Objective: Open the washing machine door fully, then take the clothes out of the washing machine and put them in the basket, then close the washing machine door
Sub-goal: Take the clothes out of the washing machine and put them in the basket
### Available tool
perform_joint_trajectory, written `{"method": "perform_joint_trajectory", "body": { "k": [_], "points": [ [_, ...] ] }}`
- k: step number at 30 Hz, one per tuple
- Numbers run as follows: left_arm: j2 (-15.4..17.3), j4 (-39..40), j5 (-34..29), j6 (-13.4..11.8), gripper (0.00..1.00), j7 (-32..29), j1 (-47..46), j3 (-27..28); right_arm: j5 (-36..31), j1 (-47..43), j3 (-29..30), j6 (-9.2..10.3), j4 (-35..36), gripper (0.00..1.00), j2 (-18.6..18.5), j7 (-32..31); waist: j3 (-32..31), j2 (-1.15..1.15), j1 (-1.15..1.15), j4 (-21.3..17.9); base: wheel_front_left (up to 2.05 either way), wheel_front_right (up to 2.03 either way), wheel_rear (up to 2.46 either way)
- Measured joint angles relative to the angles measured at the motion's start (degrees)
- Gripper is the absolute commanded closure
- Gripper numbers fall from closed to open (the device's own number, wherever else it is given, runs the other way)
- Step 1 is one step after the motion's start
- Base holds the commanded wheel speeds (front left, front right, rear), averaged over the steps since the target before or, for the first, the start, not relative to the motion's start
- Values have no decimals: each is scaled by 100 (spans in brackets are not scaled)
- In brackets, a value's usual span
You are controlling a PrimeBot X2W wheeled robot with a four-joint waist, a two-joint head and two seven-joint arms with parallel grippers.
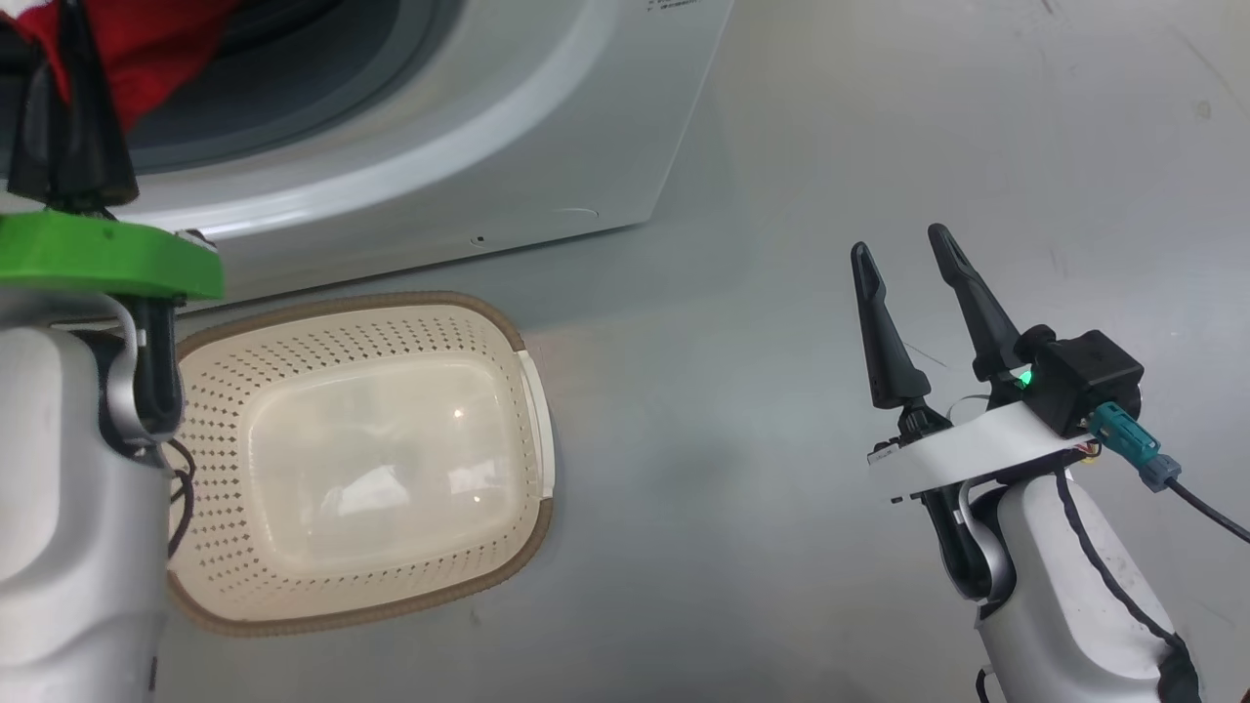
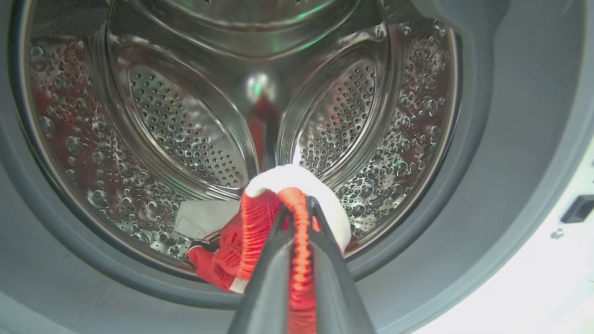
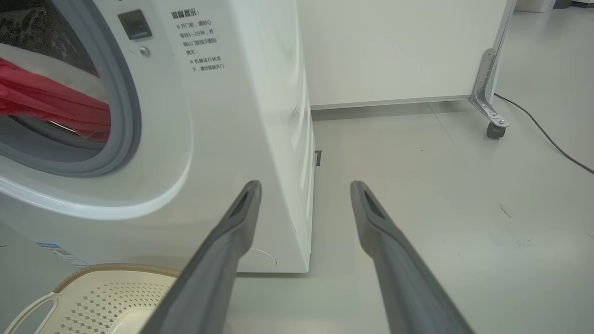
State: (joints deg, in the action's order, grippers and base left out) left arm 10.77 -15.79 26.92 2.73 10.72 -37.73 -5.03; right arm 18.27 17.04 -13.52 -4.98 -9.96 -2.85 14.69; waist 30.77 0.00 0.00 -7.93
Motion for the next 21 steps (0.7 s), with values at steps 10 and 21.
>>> {"method": "perform_joint_trajectory", "body": {
  "k": [10, 21],
  "points": [
    [-207, 167, -197, -96, 100, 304, 757, -156, -97, -405, 86, -1, -157, 0, -38, 0, -677, 0, 0, 181, 0, 0, 0],
    [-494, 755, -385, -322, 100, 356, 1428, -162, -130, -835, 222, 11, -186, 0, -55, 0, -1386, 0, 0, 430, 0, 0, 0]
  ]
}}
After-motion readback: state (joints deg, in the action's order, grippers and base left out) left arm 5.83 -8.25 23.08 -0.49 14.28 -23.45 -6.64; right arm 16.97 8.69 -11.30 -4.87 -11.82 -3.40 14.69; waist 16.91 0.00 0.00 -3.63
